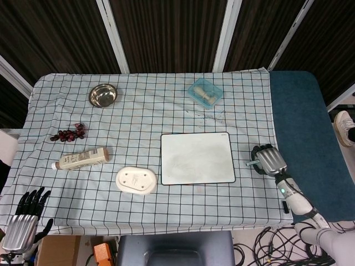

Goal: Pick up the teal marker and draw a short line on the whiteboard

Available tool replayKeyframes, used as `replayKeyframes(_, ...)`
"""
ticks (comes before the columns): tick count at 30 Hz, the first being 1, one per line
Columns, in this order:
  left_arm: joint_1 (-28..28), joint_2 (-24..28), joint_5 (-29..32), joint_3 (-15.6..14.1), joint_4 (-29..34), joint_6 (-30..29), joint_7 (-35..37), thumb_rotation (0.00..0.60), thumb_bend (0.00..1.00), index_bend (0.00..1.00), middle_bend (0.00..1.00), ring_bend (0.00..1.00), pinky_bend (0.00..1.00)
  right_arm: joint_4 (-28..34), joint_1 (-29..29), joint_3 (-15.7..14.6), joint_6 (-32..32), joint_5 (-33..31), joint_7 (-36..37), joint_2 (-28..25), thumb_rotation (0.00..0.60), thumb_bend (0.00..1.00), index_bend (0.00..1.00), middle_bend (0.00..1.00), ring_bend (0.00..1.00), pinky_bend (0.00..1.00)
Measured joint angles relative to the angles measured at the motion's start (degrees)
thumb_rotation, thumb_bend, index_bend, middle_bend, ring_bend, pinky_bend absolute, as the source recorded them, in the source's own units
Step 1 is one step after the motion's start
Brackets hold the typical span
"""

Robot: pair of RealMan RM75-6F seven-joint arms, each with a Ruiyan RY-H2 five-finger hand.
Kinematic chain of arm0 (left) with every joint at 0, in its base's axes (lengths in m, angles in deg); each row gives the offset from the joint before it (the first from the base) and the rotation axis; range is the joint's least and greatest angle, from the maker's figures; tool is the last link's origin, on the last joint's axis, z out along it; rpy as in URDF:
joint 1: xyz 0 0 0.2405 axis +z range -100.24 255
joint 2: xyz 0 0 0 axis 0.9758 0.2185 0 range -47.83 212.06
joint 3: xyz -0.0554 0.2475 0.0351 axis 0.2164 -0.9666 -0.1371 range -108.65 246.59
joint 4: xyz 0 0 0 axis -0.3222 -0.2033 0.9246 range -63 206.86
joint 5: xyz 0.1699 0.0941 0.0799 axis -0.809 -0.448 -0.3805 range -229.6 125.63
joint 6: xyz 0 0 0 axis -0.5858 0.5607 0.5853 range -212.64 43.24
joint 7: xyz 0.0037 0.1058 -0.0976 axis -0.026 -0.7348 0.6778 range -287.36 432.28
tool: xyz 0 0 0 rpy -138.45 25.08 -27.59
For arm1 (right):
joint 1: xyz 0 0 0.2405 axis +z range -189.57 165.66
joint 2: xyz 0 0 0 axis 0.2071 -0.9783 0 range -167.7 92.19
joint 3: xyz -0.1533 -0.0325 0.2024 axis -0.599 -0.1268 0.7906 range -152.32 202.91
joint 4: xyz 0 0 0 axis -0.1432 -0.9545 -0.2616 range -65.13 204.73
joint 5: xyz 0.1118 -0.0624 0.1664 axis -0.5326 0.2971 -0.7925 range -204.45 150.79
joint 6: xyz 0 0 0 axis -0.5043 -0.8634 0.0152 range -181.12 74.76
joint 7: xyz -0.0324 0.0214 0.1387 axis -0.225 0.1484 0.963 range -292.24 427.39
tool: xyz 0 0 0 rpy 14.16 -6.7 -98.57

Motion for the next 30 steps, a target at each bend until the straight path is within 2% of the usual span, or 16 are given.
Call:
replayKeyframes(9,0.10,0.22,0.11,0.18,0.14,0.21,0.15,0.600,0.37,0.00,0.00,0.00,0.06,-0.40,-0.17,-0.21,-0.06,-0.06,-0.90,0.36,0.600,0.33,0.55,0.36,0.33,0.31)
replayKeyframes(23,0.30,0.31,0.43,0.57,-0.12,0.35,0.48,0.600,0.37,0.00,0.00,0.00,0.06,-0.83,-0.69,-0.88,-1.90,0.81,-5.17,0.91,0.600,0.33,0.71,0.46,0.42,0.38)
replayKeyframes(30,0.39,0.25,0.42,0.59,-0.22,0.42,0.53,0.600,0.37,0.00,0.00,0.00,0.06,-0.89,-1.02,-1.30,-2.84,1.35,-8.34,1.37,0.600,0.33,0.75,0.49,0.43,0.39)
